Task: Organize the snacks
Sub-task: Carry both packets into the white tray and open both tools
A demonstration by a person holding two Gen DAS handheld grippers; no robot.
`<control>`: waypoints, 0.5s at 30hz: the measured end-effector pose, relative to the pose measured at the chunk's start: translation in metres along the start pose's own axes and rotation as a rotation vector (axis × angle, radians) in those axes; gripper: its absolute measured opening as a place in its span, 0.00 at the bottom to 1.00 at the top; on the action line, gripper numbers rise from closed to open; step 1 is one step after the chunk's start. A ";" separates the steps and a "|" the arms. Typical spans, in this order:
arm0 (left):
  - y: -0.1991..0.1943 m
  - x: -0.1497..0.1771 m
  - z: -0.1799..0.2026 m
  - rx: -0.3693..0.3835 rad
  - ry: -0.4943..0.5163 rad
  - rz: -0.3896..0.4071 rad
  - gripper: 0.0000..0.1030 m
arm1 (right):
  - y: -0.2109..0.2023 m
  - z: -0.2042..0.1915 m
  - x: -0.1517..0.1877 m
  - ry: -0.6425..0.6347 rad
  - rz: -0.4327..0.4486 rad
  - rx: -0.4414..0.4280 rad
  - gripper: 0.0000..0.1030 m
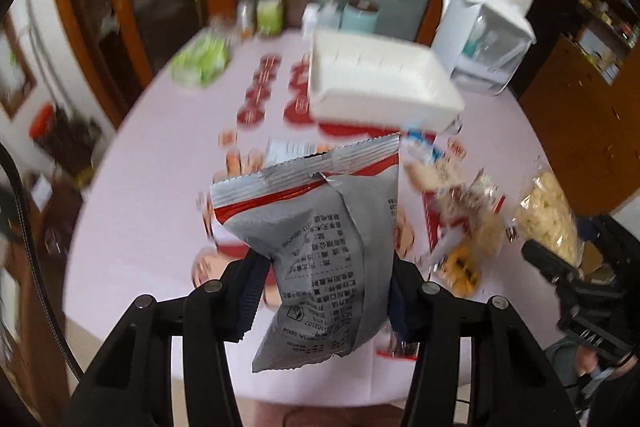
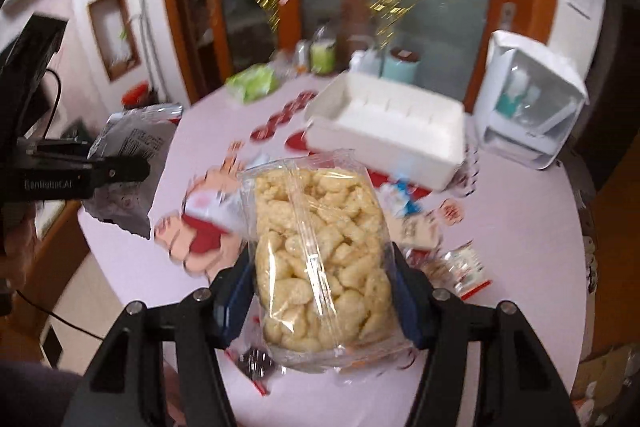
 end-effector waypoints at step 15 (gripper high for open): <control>0.037 -0.251 0.032 -0.048 0.197 0.194 0.50 | 0.082 0.126 -0.193 0.327 0.063 0.191 0.60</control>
Point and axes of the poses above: each gripper's, at about its wrist camera, not at the fingertips, and y roughly the way its jaws point, z to its right, x to its underside, the point moved 1 cm from there along y, roughly the way its jaws point, and after that the axes turned 1 degree about y, right-handed, at the moved point
